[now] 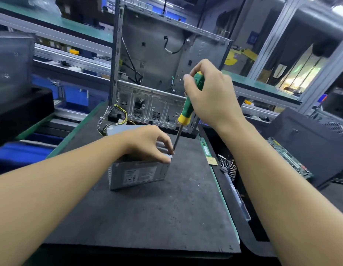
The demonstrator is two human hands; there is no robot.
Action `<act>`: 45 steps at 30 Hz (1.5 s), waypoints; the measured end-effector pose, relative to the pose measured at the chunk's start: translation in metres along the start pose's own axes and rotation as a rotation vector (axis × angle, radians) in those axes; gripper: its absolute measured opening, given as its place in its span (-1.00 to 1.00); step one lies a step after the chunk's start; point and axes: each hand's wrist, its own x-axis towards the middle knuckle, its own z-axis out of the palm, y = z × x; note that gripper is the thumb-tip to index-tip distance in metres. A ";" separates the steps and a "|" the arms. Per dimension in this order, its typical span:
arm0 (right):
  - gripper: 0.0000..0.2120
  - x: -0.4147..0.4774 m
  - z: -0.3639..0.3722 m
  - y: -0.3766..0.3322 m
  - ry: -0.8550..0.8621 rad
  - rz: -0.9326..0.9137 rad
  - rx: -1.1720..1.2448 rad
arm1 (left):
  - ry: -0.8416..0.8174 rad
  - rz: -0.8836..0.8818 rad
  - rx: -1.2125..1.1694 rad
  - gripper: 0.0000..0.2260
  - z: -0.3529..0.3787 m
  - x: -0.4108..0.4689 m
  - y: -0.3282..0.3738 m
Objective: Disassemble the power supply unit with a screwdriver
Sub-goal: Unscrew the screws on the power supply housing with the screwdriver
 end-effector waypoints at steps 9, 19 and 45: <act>-0.83 0.001 0.017 0.011 -0.053 0.032 0.013 | -0.002 -0.048 -0.200 -0.96 -0.004 -0.004 -0.004; -0.85 -0.001 0.021 0.021 -0.059 0.039 0.035 | 0.054 -0.059 -0.177 -0.97 -0.002 0.000 -0.005; -0.81 -0.003 0.023 0.020 -0.009 0.011 -0.006 | 0.022 -0.062 -0.083 -0.96 -0.003 0.001 -0.001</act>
